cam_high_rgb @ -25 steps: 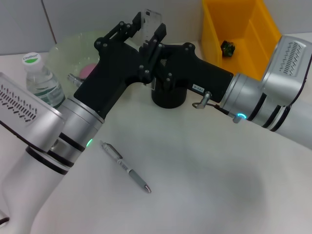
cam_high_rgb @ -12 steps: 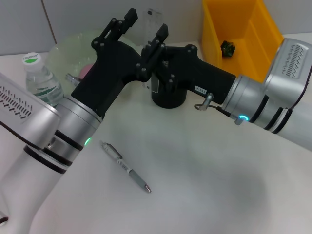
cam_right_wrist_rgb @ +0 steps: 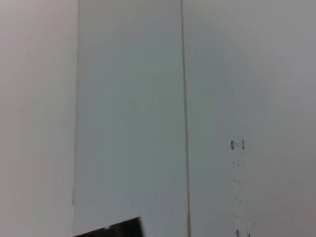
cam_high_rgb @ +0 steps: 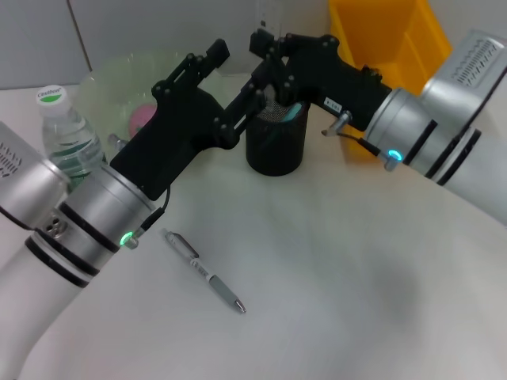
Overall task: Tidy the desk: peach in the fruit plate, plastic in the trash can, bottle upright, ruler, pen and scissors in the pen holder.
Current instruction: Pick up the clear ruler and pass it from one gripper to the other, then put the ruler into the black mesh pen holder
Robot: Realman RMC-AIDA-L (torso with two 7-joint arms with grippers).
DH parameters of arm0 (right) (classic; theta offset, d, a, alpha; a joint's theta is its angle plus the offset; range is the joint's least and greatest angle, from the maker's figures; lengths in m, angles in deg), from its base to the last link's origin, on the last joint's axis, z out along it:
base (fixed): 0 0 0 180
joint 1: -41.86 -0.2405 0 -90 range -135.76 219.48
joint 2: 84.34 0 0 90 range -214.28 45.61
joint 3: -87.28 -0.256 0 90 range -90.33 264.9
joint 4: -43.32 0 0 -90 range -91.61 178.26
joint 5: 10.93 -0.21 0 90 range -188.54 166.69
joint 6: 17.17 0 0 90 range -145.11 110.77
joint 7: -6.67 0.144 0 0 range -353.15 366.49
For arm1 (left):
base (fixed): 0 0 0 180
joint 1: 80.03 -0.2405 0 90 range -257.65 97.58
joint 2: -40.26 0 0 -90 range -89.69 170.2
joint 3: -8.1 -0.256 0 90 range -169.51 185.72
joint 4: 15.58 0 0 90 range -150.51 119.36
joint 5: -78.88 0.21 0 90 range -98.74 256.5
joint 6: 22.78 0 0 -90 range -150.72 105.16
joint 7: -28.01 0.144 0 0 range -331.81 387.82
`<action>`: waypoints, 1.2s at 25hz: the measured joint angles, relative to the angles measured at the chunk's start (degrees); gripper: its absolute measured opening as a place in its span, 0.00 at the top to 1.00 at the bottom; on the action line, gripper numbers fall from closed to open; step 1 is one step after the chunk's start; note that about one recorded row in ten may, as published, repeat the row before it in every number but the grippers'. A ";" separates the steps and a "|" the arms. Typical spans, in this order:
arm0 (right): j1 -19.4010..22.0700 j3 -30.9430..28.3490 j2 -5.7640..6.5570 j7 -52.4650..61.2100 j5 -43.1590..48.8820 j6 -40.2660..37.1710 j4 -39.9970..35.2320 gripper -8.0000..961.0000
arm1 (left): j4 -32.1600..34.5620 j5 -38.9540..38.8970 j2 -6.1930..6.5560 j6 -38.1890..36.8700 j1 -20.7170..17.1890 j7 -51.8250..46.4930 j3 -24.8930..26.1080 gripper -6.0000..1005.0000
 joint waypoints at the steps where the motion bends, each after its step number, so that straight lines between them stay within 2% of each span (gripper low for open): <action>1: 0.00 0.00 0.00 0.00 0.00 0.00 0.00 0.98 | 0.00 0.00 0.00 0.00 0.00 0.00 0.00 0.35; 8: -1.40 -1.50 0.00 -0.96 -0.04 5.12 0.25 0.98 | -0.30 8.13 0.19 0.76 -1.36 -6.02 4.29 0.35; 12: -1.59 -2.89 0.00 -1.26 -0.04 7.44 0.18 0.98 | -0.66 9.20 0.18 1.33 -1.37 -6.86 4.88 0.35; 17: -2.34 -3.27 0.00 -1.37 -0.04 10.88 0.05 0.98 | -1.42 14.61 0.24 2.83 -0.59 -10.92 6.86 0.35; 18: -2.47 -3.27 0.00 -1.37 -0.04 11.23 0.05 0.98 | -1.44 19.24 0.25 3.74 -0.29 -13.20 9.35 0.35; 26: -2.69 -3.34 0.00 -1.38 -0.04 11.71 -0.06 0.98 | -1.10 34.46 0.77 3.38 -0.50 -20.87 17.97 0.35; 30: -2.98 -3.34 0.00 -1.38 -0.04 13.55 -0.07 0.98 | -0.97 37.23 0.78 3.16 -0.66 -22.76 19.93 0.35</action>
